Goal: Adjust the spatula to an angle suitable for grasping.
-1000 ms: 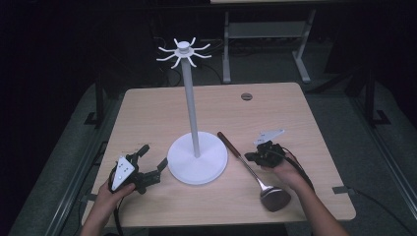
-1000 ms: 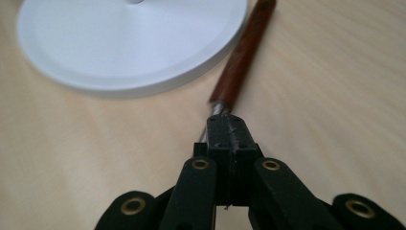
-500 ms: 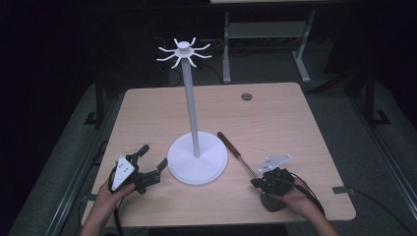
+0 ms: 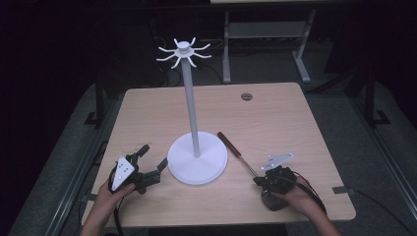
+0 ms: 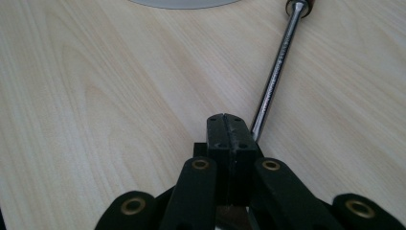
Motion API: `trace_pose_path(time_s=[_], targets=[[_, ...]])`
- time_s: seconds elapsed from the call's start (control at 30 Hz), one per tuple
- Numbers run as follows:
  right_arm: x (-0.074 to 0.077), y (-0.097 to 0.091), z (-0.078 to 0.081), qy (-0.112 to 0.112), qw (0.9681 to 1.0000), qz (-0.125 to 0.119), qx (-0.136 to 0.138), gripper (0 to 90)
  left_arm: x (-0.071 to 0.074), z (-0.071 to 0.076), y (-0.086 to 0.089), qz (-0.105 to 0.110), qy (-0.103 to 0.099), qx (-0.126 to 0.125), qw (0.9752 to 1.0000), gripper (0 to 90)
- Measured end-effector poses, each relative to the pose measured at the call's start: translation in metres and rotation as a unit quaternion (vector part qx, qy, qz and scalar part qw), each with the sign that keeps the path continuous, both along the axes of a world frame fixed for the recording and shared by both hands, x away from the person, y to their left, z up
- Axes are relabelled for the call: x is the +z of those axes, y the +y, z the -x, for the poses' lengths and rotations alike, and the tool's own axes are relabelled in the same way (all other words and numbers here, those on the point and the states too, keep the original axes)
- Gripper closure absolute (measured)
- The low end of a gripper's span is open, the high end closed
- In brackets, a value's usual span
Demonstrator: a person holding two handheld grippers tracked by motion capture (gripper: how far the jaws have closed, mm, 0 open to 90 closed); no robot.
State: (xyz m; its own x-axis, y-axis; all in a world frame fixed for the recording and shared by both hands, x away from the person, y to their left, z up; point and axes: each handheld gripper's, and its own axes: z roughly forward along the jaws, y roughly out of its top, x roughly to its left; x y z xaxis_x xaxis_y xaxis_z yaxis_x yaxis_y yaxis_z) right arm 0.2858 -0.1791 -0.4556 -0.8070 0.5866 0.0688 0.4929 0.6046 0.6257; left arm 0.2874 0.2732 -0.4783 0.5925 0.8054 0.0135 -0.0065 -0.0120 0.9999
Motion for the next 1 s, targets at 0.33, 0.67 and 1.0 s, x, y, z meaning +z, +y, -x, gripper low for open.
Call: trace_pose_path(time_s=[0.33, 0.67, 1.0], targets=[[0.0, -0.009, -0.004, -0.003, 0.9999, 0.001, -0.015, 89.8, 0.0, 0.0, 0.0, 0.001, 0.001, 0.0, 1.0, 12.6], [0.002, -0.018, -0.007, -0.007, 0.9994, 0.004, -0.033, 89.9, 0.0, 0.0, 0.0, 0.0, 0.0, 0.0, 1.0, 12.6], [0.003, -0.033, -0.013, -0.016, 0.998, 0.01, -0.061, 89.8, 0.0, 0.0, 0.0, -0.002, -0.001, -0.001, 1.0, 12.6]])
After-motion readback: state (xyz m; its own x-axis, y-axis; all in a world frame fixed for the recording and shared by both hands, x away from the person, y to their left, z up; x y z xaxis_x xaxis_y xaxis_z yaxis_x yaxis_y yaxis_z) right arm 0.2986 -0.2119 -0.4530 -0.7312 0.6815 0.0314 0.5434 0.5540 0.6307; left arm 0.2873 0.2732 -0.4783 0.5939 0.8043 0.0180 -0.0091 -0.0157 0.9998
